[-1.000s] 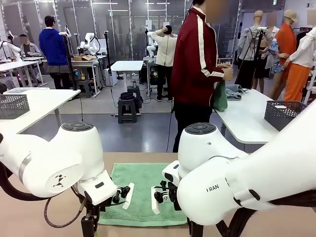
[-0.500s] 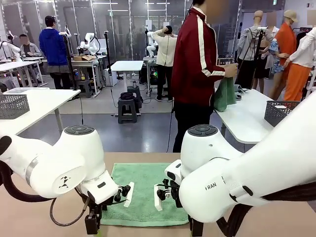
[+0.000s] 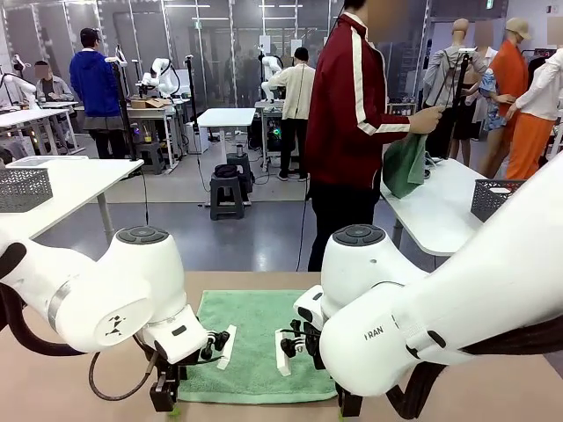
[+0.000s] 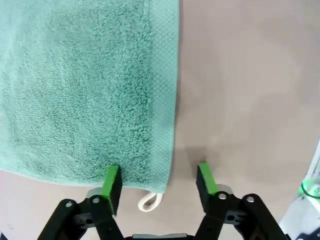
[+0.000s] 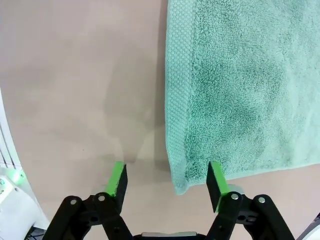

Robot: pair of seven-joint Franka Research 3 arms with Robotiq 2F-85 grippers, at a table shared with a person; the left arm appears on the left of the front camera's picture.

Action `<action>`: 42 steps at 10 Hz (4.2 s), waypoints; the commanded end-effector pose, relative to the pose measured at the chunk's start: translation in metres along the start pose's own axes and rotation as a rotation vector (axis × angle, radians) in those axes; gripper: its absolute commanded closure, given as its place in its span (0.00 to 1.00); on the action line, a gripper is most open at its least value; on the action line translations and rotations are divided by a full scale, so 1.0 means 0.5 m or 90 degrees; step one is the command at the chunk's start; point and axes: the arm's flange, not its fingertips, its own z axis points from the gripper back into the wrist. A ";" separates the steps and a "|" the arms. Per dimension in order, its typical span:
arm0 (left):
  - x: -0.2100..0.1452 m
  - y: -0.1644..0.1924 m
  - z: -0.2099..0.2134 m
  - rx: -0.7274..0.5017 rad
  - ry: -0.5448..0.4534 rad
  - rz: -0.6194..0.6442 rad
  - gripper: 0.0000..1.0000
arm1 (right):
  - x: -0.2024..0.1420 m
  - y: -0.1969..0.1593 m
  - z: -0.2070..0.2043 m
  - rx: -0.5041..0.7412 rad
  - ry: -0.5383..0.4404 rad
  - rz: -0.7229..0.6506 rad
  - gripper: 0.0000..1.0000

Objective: Fold the towels and place them in the basket.
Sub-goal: When a person lays out a Towel with hook on the table, fold it in half twice.

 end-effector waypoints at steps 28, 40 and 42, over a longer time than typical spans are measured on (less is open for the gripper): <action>-0.018 0.055 0.092 0.076 -0.028 0.006 0.92 | 0.006 -0.033 0.068 -0.116 0.045 -0.038 0.98; 0.054 0.323 0.163 0.069 -0.008 0.054 0.92 | 0.072 -0.291 0.125 -0.144 0.045 -0.035 0.98; 0.037 0.400 0.179 0.076 -0.001 0.088 0.92 | 0.054 -0.361 0.130 -0.142 0.051 -0.043 0.98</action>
